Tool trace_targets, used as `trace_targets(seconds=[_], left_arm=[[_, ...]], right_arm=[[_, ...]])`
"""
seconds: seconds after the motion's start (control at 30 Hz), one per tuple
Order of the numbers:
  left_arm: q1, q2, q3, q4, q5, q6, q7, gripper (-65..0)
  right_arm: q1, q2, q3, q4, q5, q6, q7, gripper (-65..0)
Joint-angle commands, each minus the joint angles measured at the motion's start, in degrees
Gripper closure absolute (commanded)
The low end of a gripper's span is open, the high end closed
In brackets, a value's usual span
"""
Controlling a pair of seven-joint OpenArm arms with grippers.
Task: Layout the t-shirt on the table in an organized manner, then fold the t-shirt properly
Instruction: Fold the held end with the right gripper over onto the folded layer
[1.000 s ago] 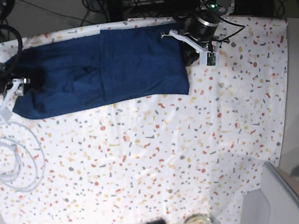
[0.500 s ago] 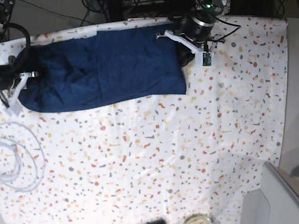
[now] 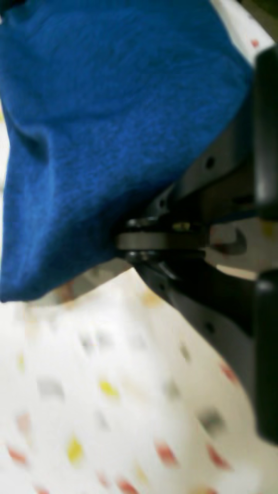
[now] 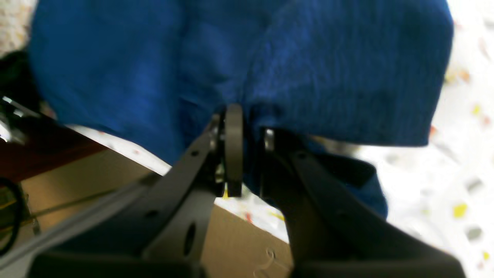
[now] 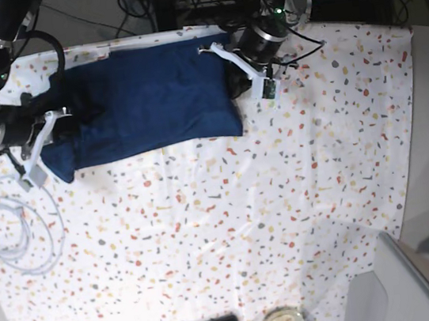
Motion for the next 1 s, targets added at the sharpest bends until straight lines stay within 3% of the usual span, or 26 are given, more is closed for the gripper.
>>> trace_targets(seconds=[0.0, 0.2, 0.6, 0.97], left_arm=[[-0.25, 0.18, 0.67, 0.75, -0.35, -0.20, -1.30, 0.0], [-1.13, 0.09, 4.01, 1.27, -0.35, 4.29, -1.30, 0.0], [-1.66, 0.00, 7.00, 0.83, -0.26, 4.38, -1.30, 0.0], [-1.57, 0.00, 6.65, 1.10, -0.26, 4.38, -1.30, 0.0]], right_arm=[[-0.06, -0.06, -1.74, 1.56, 0.80, 0.30, 0.01, 0.0], [-2.17, -1.91, -9.30, 3.49, 0.80, 0.30, 0.01, 0.0], [-2.78, -5.16, -9.92, 5.25, 1.77, 0.30, 0.01, 0.0], [-2.78, -5.34, -17.92, 4.90, 2.38, 0.30, 0.58, 0.0]])
